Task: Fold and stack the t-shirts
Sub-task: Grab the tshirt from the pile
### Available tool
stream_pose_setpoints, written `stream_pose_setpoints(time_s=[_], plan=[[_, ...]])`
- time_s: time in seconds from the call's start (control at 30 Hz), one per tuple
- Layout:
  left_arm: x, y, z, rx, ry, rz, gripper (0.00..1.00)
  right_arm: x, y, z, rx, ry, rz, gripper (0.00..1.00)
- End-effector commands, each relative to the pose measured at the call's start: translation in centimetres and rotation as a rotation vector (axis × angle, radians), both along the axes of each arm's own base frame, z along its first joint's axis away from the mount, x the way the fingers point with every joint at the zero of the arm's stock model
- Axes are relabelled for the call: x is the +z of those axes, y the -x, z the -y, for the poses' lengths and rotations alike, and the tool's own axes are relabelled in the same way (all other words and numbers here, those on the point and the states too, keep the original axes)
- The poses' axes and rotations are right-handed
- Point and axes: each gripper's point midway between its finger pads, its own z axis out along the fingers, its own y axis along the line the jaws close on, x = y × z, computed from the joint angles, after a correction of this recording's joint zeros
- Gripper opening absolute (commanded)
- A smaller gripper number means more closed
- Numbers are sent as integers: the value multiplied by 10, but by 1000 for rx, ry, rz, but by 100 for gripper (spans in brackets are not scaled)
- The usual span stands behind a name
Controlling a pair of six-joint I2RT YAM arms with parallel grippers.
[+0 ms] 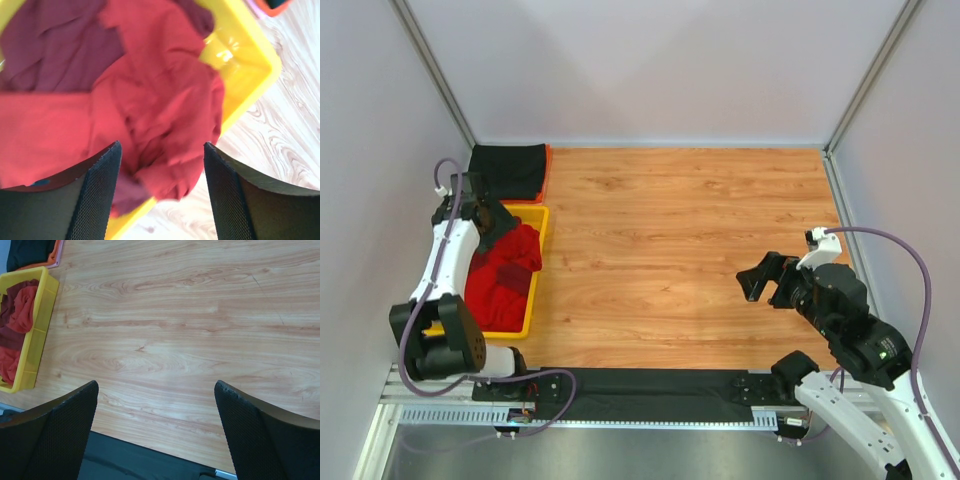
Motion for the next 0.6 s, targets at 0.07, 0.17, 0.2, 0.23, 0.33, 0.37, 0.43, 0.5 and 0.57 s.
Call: stream_pose_setpoints(time_s=[0.07,0.17,0.2,0.23,0.33,0.37,0.43,0.5,0.57], plan=[[-25,-24,6,-140,34,-71,70,15,0,-4,38,-9,55,100],[-36,-32,11,-183,62,-86,70,16,1,-5,45,-7,59,100],[-36,-37,12,-200,62,-70,69,17,1,-5,53,-6,63,100],[-36,-42,15,-215,77,-59,69,20,2,-6,60,-8,70,100],[-35,-51,18,-242,94,-48,68,22,4,-10,89,-8,69,100],[-29,-57,16,-247,85,-37,64,23,5,-10,93,-10,69,100],[-26,-58,10,-235,58,-48,52,24,6,-10,96,-13,66,99],[-26,-55,6,-224,38,-70,27,26,8,-10,100,-17,68,99],[-22,-54,0,-208,10,-75,7,27,10,-10,100,-24,73,99]])
